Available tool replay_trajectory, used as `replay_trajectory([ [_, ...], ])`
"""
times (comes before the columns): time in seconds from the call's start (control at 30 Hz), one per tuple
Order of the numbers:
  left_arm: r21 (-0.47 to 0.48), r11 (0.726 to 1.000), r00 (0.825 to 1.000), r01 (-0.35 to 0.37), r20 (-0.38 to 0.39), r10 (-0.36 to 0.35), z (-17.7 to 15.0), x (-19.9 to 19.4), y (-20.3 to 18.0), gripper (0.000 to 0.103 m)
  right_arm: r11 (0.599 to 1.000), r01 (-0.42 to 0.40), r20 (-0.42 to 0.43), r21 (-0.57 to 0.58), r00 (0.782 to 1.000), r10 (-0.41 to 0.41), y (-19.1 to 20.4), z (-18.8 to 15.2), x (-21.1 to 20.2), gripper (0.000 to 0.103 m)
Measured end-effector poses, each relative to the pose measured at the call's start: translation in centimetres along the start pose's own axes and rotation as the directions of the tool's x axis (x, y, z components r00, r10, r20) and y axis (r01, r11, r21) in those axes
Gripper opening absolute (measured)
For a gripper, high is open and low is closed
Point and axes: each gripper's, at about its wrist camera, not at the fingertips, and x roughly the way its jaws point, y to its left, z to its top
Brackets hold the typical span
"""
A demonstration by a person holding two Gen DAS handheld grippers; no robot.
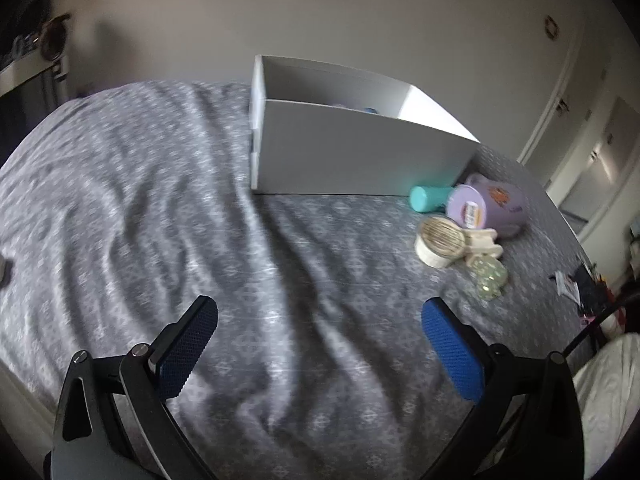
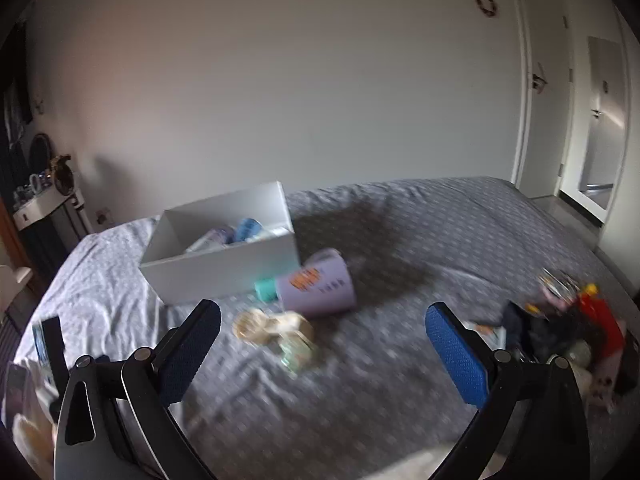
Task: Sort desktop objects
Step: 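Grasp the round gold-lidded jar with the left tool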
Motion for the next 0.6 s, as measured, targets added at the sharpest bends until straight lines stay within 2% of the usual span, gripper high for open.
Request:
replay_trajectory([
  [0.07, 0.121, 0.991, 0.999, 0.051, -0.01, -0.051, 0.4, 0.9, -3.3, 0.102, 1.0, 0.008, -0.002, -0.001, 1.0, -0.008, -1.2, -1.8, -0.7, 0.103],
  [0.17, 0.248, 0.963, 0.995, 0.101, -0.047, -0.092, 1.0, 3.4, -6.9, 0.102, 0.996, -0.042, -0.023, 0.083, 0.999, 0.044, -3.2, -2.0, -0.3, 0.103],
  [0.3, 0.339, 0.928, 0.984, 0.152, -0.136, -0.111, 2.7, 8.1, -10.2, 0.102, 0.958, -0.111, -0.038, 0.266, 0.991, 0.126, -6.4, -2.6, 1.4, 0.103],
  [0.37, 0.394, 0.91, 0.985, 0.133, -0.158, -0.076, 3.6, 10.5, -11.6, 0.102, 0.937, -0.127, -0.038, 0.325, 0.988, 0.147, -7.4, -3.0, 2.0, 0.103],
  [0.43, 0.453, 0.886, 0.987, 0.098, -0.158, -0.028, 4.3, 12.4, -12.9, 0.102, 0.902, -0.182, -0.009, 0.392, 0.979, 0.202, -8.8, -3.3, 2.2, 0.103],
  [0.57, 0.49, 0.86, 0.977, 0.139, -0.212, -0.037, 5.2, 15.8, -14.9, 0.102, 0.835, -0.195, 0.007, 0.514, 0.975, 0.223, -10.8, -4.5, 3.2, 0.103],
  [0.6, 0.51, 0.848, 0.974, 0.145, -0.224, -0.031, 5.0, 16.5, -15.6, 0.102, 0.829, -0.193, 0.001, 0.525, 0.974, 0.226, -11.0, -4.6, 3.5, 0.103],
])
